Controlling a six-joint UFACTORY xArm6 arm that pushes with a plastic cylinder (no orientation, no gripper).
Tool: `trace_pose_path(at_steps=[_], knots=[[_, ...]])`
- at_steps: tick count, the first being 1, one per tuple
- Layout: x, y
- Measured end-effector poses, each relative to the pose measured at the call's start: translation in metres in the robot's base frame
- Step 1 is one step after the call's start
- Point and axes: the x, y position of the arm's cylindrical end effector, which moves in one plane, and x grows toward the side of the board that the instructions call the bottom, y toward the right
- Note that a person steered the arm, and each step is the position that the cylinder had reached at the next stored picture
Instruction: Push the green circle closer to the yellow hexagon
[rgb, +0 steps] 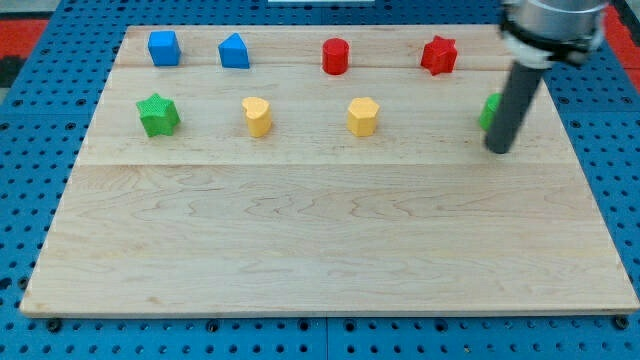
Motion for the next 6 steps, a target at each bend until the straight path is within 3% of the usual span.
trace_pose_path(at_steps=[1, 2, 4, 6], knots=[[-0.025, 0.068], [-0.04, 0.028], [-0.093, -0.13], [-0.078, -0.066]])
